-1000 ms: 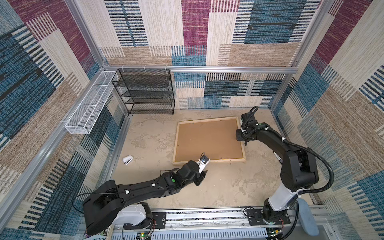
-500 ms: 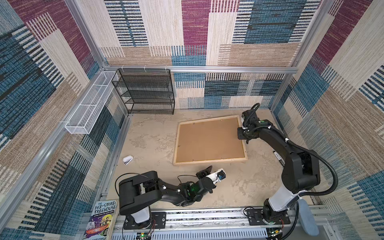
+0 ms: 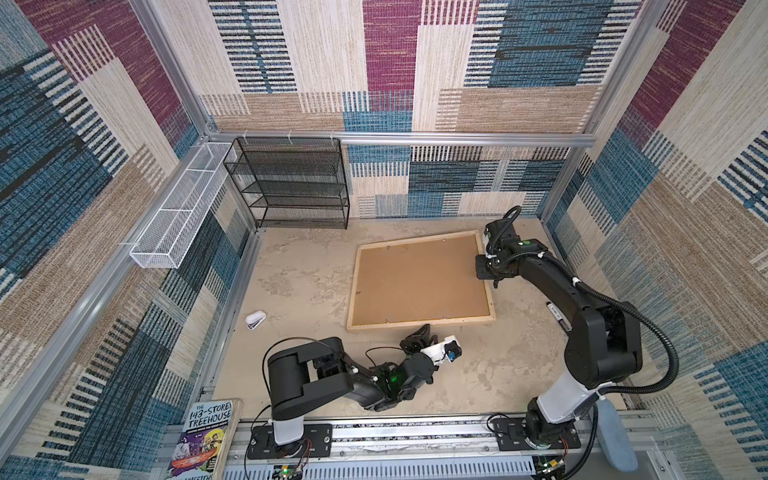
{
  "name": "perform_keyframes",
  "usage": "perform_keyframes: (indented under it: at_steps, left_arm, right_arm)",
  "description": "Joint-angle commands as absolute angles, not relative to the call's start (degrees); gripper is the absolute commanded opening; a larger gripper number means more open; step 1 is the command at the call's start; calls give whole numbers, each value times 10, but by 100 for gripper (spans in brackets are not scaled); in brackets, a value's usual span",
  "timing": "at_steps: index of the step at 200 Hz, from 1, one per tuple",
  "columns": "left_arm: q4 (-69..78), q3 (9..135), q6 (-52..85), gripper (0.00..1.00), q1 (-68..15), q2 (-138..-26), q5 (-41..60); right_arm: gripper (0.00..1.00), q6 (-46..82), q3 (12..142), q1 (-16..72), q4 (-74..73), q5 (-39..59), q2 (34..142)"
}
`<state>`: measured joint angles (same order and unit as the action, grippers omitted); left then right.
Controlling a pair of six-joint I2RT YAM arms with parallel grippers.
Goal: Put the photo into the frame
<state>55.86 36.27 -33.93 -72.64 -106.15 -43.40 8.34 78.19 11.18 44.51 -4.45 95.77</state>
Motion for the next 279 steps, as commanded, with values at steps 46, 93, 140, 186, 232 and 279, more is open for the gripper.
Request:
perform_keyframes:
  at_steps: [46, 93, 140, 186, 232, 279]
  left_arm:
    - [663, 397, -450, 43, -726, -1134, -499]
    - [807, 413, -552, 42, -725, -1194, -549]
    - [808, 413, -556, 40, -724, -1187, -553]
    - [808, 417, -561, 33, -720, -1194, -556]
    - [808, 427, -566, 23, -715, -1198, -562]
    - [808, 439, -575, 19, -713, -1200, -583]
  right_arm:
    - [7, 83, 790, 112, 430, -27, 952]
    - [6, 82, 787, 112, 431, -27, 948]
    - [6, 81, 782, 112, 429, -26, 947]
    - [6, 80, 779, 112, 426, -23, 944]
    - [6, 78, 770, 112, 425, -25, 936]
    - [7, 77, 766, 112, 419, -23, 935]
